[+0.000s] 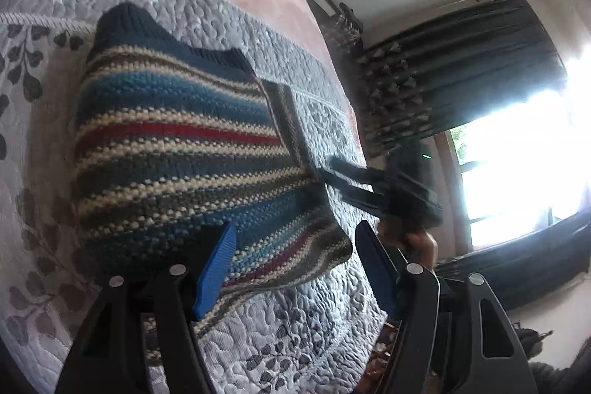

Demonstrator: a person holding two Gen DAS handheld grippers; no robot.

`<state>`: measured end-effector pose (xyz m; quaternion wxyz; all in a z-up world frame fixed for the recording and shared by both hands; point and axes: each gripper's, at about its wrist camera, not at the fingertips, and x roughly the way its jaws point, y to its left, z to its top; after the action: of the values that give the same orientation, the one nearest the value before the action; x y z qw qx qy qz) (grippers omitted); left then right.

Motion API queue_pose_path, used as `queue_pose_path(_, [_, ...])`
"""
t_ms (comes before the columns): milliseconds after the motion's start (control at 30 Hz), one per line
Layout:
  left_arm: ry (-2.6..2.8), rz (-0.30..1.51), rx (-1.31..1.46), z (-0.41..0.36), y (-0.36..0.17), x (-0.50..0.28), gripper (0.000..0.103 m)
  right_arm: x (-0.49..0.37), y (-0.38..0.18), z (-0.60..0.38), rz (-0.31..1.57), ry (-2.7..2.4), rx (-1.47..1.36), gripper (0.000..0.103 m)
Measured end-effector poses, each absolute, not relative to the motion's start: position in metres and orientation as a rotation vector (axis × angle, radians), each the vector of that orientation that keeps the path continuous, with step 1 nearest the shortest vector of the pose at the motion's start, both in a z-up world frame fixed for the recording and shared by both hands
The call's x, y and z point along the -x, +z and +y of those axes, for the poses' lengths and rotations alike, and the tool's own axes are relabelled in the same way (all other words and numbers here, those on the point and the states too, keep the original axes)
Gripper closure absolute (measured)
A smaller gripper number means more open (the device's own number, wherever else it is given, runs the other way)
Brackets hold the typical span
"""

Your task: Fold small clothes

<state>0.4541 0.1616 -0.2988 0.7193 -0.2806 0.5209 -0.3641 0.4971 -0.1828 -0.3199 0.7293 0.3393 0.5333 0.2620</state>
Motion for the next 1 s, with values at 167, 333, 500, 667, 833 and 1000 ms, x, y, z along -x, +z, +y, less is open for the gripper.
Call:
queue_pose_path(167, [-0.792,1.22,0.656,0.159,-0.319,-0.465,0.036,-0.467,-0.335,-0.156,1.337,0.612,-0.581,0.082])
queue_pose_path(333, [-0.805,1.317,0.621,0.143,-0.328,-0.47,0.037,-0.456,-0.36,-0.179,1.361,0.534,-0.662,0.087])
queue_pose_path(500, [-0.831,1.292,0.59,0.131,-0.311,-0.471,0.038,-0.442,-0.332,-0.179,1.265,0.55,-0.644,0.079])
queue_pose_path(667, [-0.917,1.336,0.586,0.107,-0.323,-0.465,0.039,-0.43,-0.309,-0.15,1.244,0.667,-0.566,0.079])
queue_pose_path(833, [-0.804,1.461,0.58,0.102,-0.379,-0.466,0.062,-0.435,-0.356,-0.146,1.371,0.573,-0.471,0.103])
queue_pose_path(1000, [-0.871,1.36,0.586,0.103,-0.358,-0.46,0.038,-0.463,-0.299,-0.168,1.209,0.629,-0.604,0.082])
